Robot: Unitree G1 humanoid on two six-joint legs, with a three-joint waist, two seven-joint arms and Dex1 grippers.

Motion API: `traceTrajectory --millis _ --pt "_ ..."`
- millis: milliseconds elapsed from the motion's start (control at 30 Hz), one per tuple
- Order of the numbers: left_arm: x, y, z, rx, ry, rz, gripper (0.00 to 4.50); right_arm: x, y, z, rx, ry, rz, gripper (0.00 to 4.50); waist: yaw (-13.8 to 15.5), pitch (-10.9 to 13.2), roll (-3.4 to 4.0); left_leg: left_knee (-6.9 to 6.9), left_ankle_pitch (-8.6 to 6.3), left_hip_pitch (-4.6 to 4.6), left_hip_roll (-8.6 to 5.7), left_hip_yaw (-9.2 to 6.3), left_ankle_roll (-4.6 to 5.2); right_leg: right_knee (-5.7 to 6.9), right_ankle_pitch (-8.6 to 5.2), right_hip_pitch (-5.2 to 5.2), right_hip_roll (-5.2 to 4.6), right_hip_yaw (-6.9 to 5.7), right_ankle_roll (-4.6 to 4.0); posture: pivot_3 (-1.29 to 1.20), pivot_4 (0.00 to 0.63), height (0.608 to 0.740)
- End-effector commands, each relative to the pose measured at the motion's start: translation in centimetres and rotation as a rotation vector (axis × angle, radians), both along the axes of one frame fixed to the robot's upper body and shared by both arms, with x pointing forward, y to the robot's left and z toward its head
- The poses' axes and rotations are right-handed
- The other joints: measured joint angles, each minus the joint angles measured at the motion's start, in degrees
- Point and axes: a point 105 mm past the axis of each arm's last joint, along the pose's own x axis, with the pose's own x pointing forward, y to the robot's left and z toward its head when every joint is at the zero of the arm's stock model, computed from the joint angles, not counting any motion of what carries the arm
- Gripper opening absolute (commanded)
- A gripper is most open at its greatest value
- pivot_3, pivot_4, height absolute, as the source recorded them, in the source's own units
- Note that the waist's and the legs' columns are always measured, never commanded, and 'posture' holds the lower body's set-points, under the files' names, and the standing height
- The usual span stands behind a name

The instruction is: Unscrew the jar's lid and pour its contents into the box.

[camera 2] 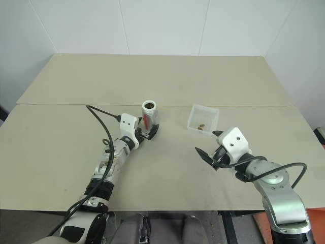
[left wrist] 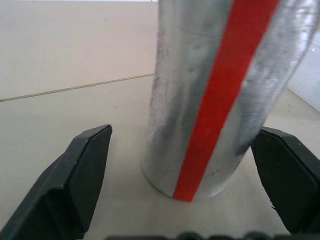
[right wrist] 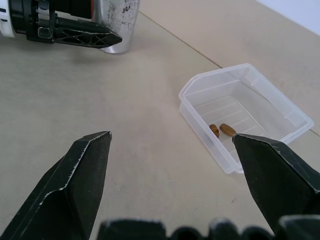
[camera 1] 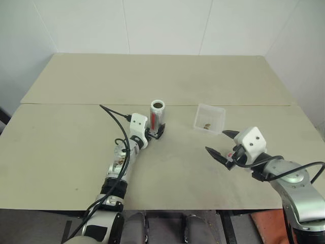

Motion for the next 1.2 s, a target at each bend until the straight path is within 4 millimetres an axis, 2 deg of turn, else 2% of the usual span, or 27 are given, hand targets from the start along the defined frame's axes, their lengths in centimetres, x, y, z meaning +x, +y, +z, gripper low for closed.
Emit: traceTrajectory --millis 33,300,400,533,700,900,1033,1200 --pt "-0.2 -0.1 1.6 -0.005 -0.059 -0.015 4.47 -0.2 0.2 0.8 -0.007 -0.041 0.020 4.50 0.0 0.0 0.00 0.00 0.00 0.00 0.00 0.00 0.00 0.00 0.00 0.00 0.00 0.00 0.00 0.00 0.150 0.740" --pt "-2.4 1.0 1.3 0.014 -0.022 -0.091 4.47 0.3 0.4 0.8 0.010 -0.043 0.029 4.50 -0.1 0.0 0.01 -0.01 0.01 0.01 0.03 0.00 -0.02 0.02 0.00 -0.01 0.01 0.01 0.00 0.00 0.150 0.740" --pt "-3.2 2.9 0.7 0.062 -0.005 -0.040 4.47 0.4 0.6 0.9 0.014 -0.045 0.039 4.50 -0.2 0.0 0.02 -0.03 0.01 0.03 0.03 -0.01 -0.01 0.03 0.00 -0.02 0.01 0.02 -0.01 0.00 0.150 0.740" --pt "-5.4 4.3 1.5 0.052 -0.018 -0.094 4.47 0.4 0.5 0.8 0.005 -0.044 0.043 4.50 -0.2 0.0 0.02 -0.03 0.00 0.02 0.06 0.00 -0.02 0.01 0.00 -0.02 0.01 0.03 -0.01 0.00 0.150 0.740" --pt "-10.7 6.1 2.7 0.076 -0.017 -0.375 4.47 -1.1 -1.3 1.3 -0.049 -0.020 0.106 4.50 -0.1 0.0 0.07 -0.05 -0.01 0.03 0.10 0.01 -0.01 -0.01 -0.01 -0.02 0.00 0.05 -0.02 0.00 0.150 0.740" --pt "-15.2 8.5 6.6 0.058 -0.034 -0.623 4.47 -4.7 -4.2 3.1 -0.125 0.038 0.291 4.50 -0.1 0.0 0.09 -0.10 -0.07 0.22 0.18 0.02 0.08 -0.50 -0.02 0.18 -0.02 0.03 -0.04 0.00 0.150 0.740" --pt "-16.6 8.9 8.2 0.026 -0.037 -0.635 4.47 -6.5 -5.4 4.0 -0.226 0.050 0.372 4.50 -0.1 0.0 0.09 -0.40 -0.10 0.81 0.20 0.02 0.09 -0.73 -0.04 0.78 -0.02 0.04 -0.04 0.00 0.150 0.740" --pt "-16.9 8.4 7.2 0.108 -0.030 -0.593 4.47 -5.1 -5.7 3.7 -0.211 0.060 0.332 4.50 -0.3 -0.1 0.09 -0.48 -0.10 1.03 0.13 0.07 0.06 -0.69 -0.05 0.90 0.00 0.11 -0.08 0.00 0.150 0.740"
